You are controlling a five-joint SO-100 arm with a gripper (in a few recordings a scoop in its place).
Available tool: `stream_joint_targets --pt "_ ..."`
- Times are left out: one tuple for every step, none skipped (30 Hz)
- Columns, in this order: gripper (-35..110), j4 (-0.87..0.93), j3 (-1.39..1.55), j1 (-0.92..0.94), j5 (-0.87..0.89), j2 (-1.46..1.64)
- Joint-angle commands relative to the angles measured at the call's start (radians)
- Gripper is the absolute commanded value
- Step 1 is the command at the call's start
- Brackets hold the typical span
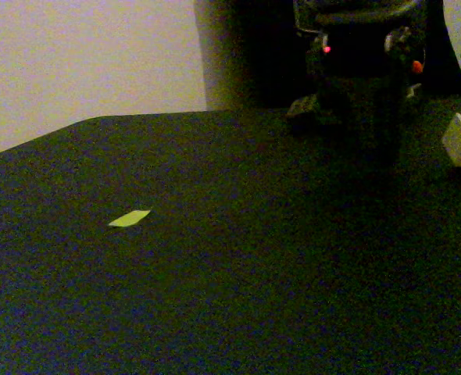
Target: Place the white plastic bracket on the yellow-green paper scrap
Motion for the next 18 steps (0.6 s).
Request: stream_joint_targets --pt "13 0.063 -0.026 -0.009 0.083 0.083" --pt "17 0.095 -0.026 -0.009 0.129 0.110" --pt "20 0.138 -0.040 -0.014 0.184 0.133" --pt "21 0.175 -0.055 -0.026 0.235 0.150" --pt "22 0.196 -0.069 -0.046 0.276 0.167" --pt "22 0.212 -0.086 -0.066 0.308 0.175" --pt "22 0.225 -0.106 -0.087 0.336 0.175" --pt "22 0.235 -0.127 -0.106 0.362 0.170" --pt "21 0.247 -0.152 -0.121 0.385 0.161" --pt "21 0.259 -0.179 -0.137 0.407 0.147" --pt "21 0.268 -0.206 -0.150 0.425 0.133" --pt "21 0.278 -0.230 -0.163 0.446 0.117" --pt "21 0.284 -0.255 -0.175 0.465 0.101" --pt "21 0.293 -0.281 -0.186 0.479 0.084" --pt "21 0.304 -0.305 -0.195 0.489 0.071" --pt "21 0.314 -0.330 -0.201 0.500 0.057" --pt "21 0.325 -0.351 -0.209 0.511 0.044" --pt "21 0.336 -0.373 -0.218 0.523 0.034"
